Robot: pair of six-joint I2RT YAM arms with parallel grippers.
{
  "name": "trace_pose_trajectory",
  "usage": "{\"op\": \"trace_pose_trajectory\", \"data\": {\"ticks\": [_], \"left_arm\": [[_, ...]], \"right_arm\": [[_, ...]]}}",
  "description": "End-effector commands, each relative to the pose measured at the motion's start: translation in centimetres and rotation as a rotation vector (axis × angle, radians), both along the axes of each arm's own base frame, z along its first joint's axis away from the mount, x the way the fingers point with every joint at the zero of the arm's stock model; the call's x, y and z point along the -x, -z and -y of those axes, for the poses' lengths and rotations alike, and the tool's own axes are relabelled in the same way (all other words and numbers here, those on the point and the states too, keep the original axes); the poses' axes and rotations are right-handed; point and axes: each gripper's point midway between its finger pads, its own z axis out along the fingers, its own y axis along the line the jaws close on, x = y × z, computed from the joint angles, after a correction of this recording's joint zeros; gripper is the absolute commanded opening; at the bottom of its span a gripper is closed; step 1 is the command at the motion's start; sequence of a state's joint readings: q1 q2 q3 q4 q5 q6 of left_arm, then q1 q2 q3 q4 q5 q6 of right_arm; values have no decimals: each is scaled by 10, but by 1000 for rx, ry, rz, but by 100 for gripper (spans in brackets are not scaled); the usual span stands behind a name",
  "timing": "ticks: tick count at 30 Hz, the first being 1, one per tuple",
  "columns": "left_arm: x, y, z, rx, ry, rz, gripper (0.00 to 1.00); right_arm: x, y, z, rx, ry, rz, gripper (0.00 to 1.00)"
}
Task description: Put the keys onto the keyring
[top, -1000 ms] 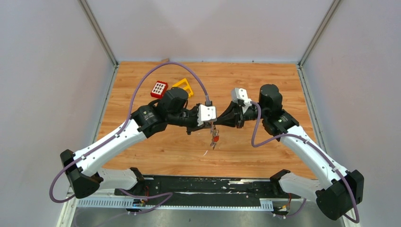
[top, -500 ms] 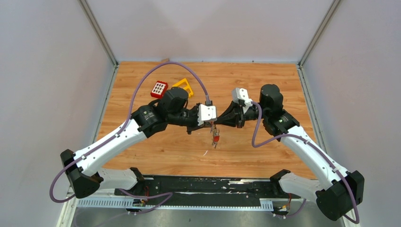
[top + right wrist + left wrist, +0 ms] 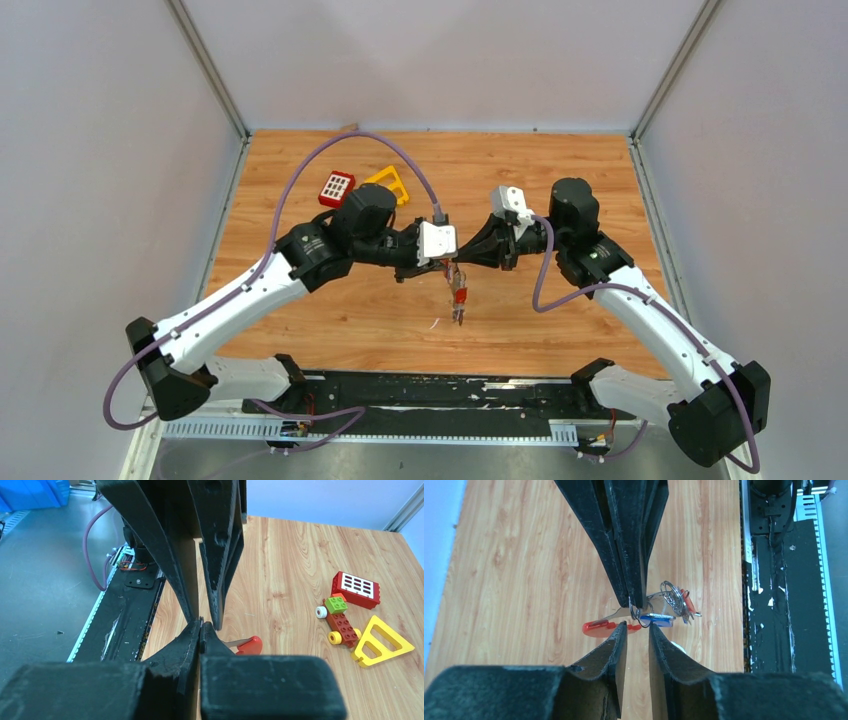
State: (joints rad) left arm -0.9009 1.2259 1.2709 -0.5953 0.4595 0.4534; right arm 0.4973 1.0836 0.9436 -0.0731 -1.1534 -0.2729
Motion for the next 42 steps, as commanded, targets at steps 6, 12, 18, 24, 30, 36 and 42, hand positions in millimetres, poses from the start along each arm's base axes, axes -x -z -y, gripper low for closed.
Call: {"op": "trace_pose_trajectory", "data": {"ticks": [6, 12, 18, 24, 30, 36, 42], "left_arm": [[16, -40, 0, 119, 109, 101, 31], [13, -33, 7, 117, 115, 80, 30], [3, -30, 10, 118, 76, 98, 30], [2, -32, 10, 128, 69, 108, 29], [6, -40, -2, 162, 59, 151, 27], [5, -35, 2, 166, 63, 138, 30], [2, -29, 12, 165, 75, 105, 35]], "right_arm": [[3, -14, 3, -25, -8, 58, 0], [4, -14, 3, -25, -12, 56, 0], [6, -16, 4, -28, -20, 57, 0], [6, -15, 4, -28, -20, 58, 0], [4, -14, 5, -26, -14, 56, 0], [5, -15, 5, -28, -16, 51, 0], [5, -16, 6, -30, -18, 53, 0]]}}
